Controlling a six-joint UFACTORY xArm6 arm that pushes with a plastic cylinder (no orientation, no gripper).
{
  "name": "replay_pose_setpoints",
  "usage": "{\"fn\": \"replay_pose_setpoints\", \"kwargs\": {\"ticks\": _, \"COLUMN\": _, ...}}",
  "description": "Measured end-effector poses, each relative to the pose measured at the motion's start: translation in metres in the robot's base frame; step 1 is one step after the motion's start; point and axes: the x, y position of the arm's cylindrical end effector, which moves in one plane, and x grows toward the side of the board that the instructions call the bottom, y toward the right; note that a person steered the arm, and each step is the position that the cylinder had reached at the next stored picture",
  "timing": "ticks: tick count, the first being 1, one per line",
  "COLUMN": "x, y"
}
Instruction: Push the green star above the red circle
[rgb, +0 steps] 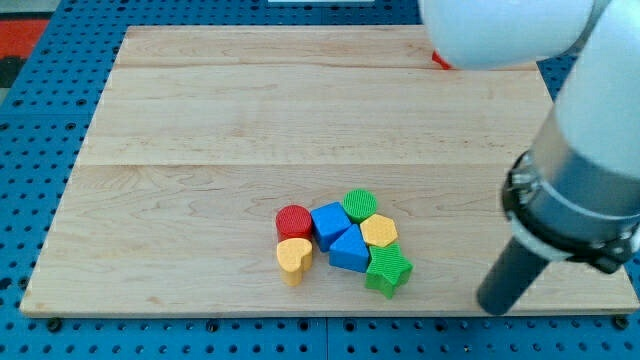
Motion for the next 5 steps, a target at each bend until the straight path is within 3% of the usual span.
{"fn": "replay_pose_setpoints", "kwargs": {"ticks": 1, "x": -0.017, "y": -0.059}}
{"fn": "replay_pose_setpoints", "kwargs": {"ticks": 3, "x": -0.054, "y": -0.081}}
{"fn": "replay_pose_setpoints", "kwargs": {"ticks": 4, "x": -0.095, "y": -0.103}}
{"fn": "replay_pose_setpoints", "kwargs": {"ticks": 5, "x": -0.096, "y": -0.118}}
